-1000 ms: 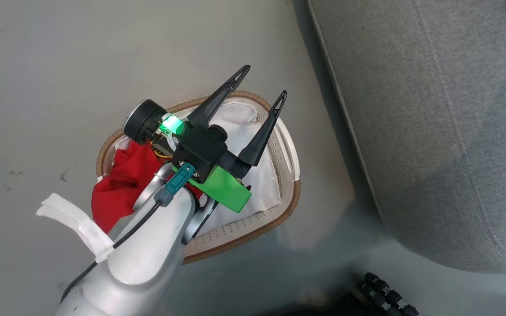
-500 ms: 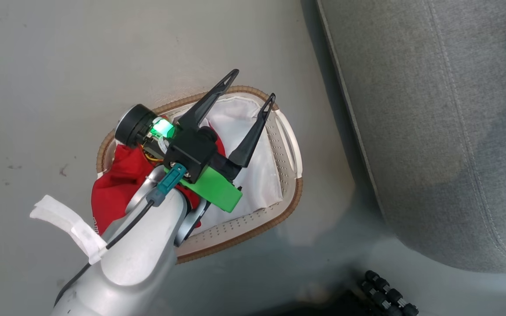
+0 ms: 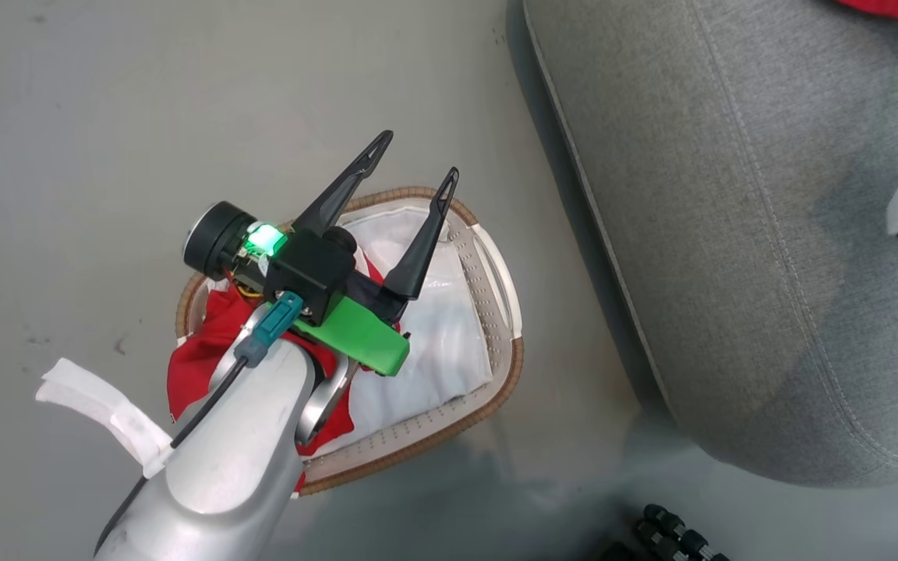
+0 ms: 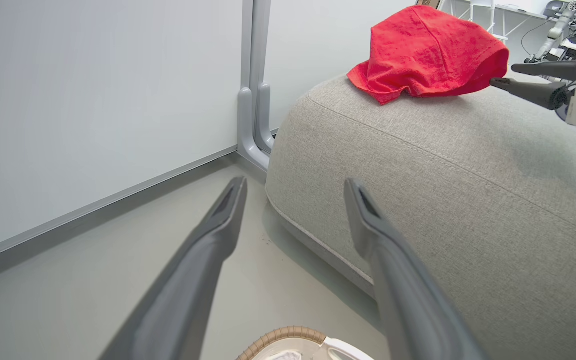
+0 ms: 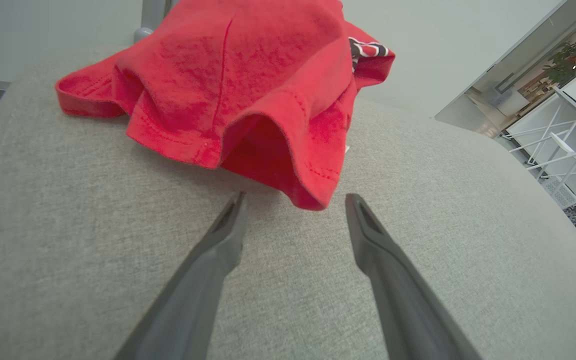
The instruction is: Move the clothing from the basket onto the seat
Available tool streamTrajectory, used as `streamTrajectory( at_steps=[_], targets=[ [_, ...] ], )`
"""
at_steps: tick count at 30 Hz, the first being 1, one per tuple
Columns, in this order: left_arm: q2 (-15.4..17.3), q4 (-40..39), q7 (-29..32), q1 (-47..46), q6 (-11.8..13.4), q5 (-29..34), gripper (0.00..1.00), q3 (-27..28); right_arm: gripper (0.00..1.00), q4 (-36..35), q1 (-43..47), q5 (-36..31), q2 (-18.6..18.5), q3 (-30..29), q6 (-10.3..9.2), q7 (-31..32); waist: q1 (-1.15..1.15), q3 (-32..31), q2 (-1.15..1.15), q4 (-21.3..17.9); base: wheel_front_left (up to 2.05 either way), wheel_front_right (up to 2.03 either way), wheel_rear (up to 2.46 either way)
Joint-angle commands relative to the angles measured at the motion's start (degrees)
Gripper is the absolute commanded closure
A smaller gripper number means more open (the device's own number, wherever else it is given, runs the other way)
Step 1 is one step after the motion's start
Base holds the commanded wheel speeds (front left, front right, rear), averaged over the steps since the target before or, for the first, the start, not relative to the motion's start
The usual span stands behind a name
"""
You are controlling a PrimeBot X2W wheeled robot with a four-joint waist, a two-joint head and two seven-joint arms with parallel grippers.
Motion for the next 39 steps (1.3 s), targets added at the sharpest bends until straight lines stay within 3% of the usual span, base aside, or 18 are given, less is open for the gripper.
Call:
streamTrajectory(
  at_steps=[1,15,30,39],
  targets=[
    [-0.2,0.0,0.0,1.2,0.1,-0.4,0.00,0.6,0.00,-0.9,2.0,1.0,0.3,0.7,-0.08,-0.3,0.00,-2.4,0.12,0.0,0.00,0.00,0.00],
    [-2.6,0.5,0.0,9.6,0.0,-1.3,0.00,6.9,0.00,-8.2,7.7,6.3,-0.4,7.3,-0.08,-0.3,0.00,-15.0,0.12,3.8,0.00,0.00,0.00],
    [-4.3,-0.7,0.0,22.7,1.1,-0.4,0.00,22.9,0.00,-11.5,14.5,11.4,7.4,16.7,-0.08,-0.3,0.00,-26.4,0.12,9.6,0.00,0.00,0.00],
    [-5.5,-0.1,0.0,29.3,0.3,0.7,0.00,28.2,0.00,-13.9,23.4,15.0,9.9,19.2,-0.08,-0.3,0.00,-31.0,0.12,11.2,0.00,0.00,0.00]
  ],
)
